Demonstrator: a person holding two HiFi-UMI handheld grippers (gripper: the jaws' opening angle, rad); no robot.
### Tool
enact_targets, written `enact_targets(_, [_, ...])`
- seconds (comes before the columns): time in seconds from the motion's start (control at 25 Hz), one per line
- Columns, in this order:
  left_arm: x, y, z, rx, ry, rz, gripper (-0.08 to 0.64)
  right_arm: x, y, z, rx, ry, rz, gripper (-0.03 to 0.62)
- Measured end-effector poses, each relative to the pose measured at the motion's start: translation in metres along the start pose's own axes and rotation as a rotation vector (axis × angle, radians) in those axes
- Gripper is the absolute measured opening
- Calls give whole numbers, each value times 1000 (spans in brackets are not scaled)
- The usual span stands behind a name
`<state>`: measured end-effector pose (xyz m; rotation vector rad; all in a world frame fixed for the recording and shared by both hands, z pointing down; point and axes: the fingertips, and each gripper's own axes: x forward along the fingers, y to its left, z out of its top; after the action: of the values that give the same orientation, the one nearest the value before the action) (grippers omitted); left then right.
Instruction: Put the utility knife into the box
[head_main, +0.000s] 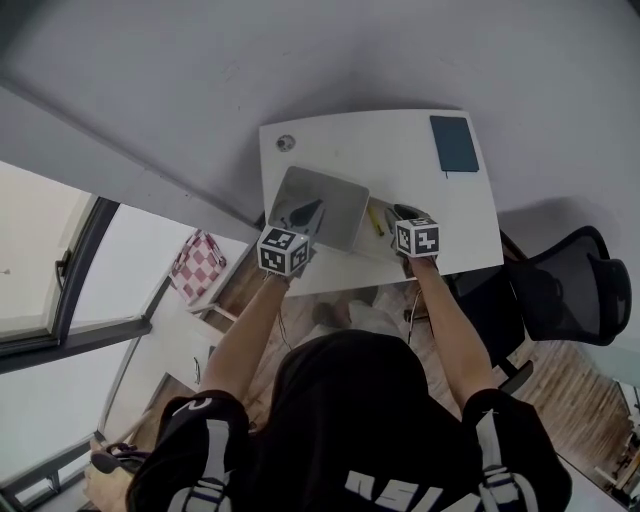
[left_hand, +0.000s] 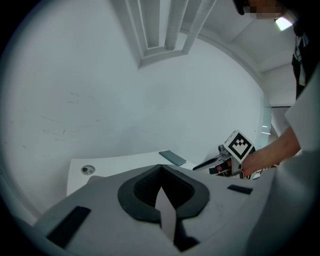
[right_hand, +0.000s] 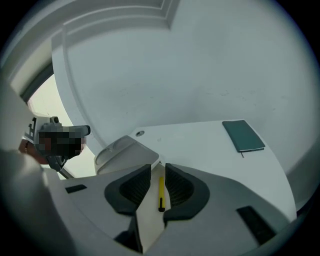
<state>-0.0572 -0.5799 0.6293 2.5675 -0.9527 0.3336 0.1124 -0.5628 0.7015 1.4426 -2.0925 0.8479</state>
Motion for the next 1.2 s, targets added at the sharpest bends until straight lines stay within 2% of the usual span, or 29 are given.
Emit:
enact_targets(0.68, [-32, -26, 50, 88, -102, -55, 25, -102, 25, 63, -47, -296, -113, 43])
enact_targets(0.92, [-38, -34, 69, 108, -137, -67, 25, -128, 33, 73, -56, -363, -121, 14])
enact_targets(1.2, [-33, -49, 88, 136, -155, -100, 25, -151, 31, 83, -64, -420, -132, 14])
